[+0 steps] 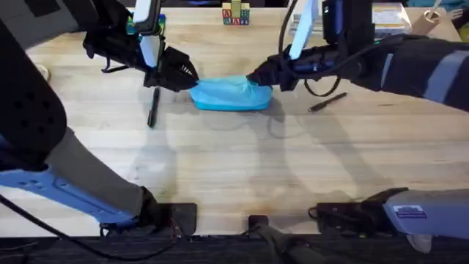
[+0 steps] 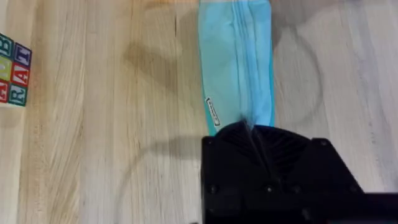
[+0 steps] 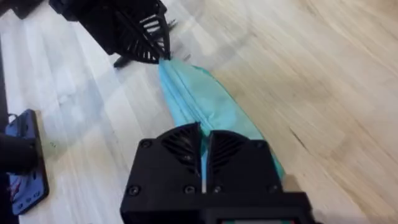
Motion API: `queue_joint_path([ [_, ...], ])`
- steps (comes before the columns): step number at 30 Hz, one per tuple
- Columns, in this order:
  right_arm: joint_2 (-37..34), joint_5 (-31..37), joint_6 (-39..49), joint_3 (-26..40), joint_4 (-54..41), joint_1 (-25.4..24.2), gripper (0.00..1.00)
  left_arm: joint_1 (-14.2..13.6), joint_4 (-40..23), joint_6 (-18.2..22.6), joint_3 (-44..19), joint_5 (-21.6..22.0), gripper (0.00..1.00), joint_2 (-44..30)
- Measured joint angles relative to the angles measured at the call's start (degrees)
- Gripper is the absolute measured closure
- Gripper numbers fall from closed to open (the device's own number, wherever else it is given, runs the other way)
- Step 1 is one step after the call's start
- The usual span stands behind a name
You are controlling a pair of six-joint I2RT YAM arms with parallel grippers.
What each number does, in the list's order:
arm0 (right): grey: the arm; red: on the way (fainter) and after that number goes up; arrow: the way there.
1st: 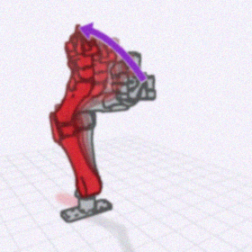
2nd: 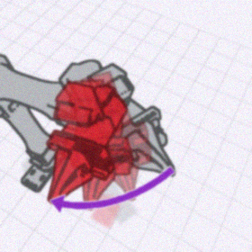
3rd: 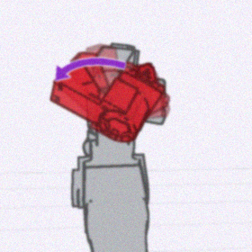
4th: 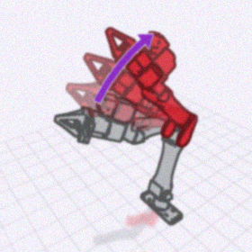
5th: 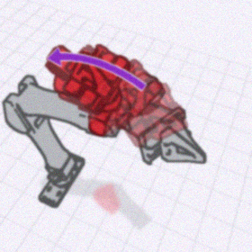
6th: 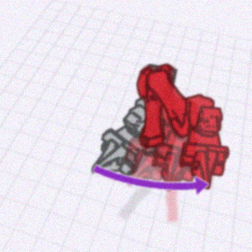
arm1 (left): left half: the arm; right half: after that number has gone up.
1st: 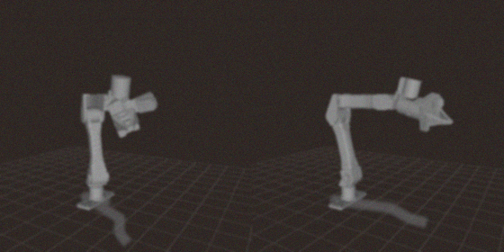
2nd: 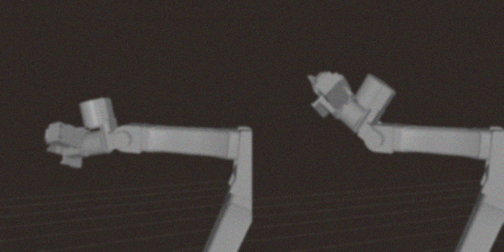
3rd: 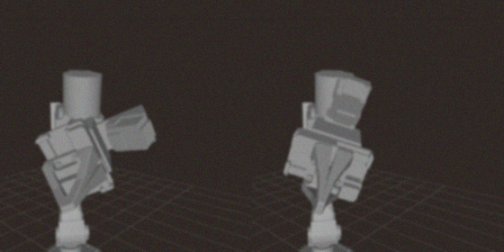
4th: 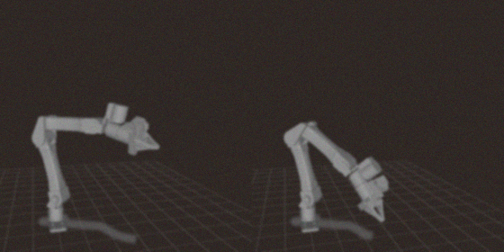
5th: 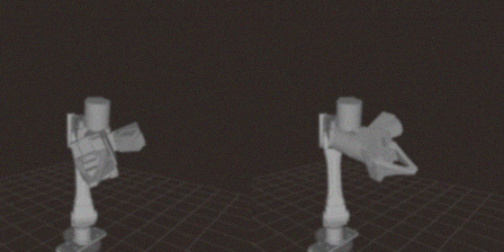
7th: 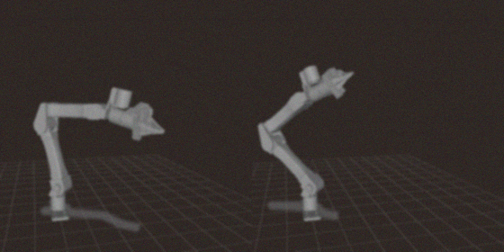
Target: Unzip the bag, pick up the pens from the table one at a time and place them inside, then zip the bag closed.
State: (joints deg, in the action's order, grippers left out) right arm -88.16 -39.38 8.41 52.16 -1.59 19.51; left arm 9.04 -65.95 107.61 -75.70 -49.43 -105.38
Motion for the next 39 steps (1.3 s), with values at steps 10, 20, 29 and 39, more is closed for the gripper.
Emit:
queue_joint_path([
  [10, -0.33, 3.61, -2.74, 0.00, 2.65, 1.99, 0.969, 0.31, -0.04, 0.00, 0.00, 0.57, 0.959, -0.02],
  [20, -0.46, 7.00, -4.42, 0.09, 2.39, 4.55, 0.969, 0.26, -0.04, 0.00, 0.00, 0.64, 0.959, 0.00],
  [29, -2.67, 12.46, -4.46, 0.09, 4.77, 10.27, 0.969, 0.44, 0.26, 0.00, -0.04, 1.22, 0.959, 0.00],
  [39, -3.19, 12.87, -4.62, 0.09, 6.22, 10.97, 0.969, 0.66, 0.37, 0.00, -0.07, 1.27, 0.959, 0.00],
])
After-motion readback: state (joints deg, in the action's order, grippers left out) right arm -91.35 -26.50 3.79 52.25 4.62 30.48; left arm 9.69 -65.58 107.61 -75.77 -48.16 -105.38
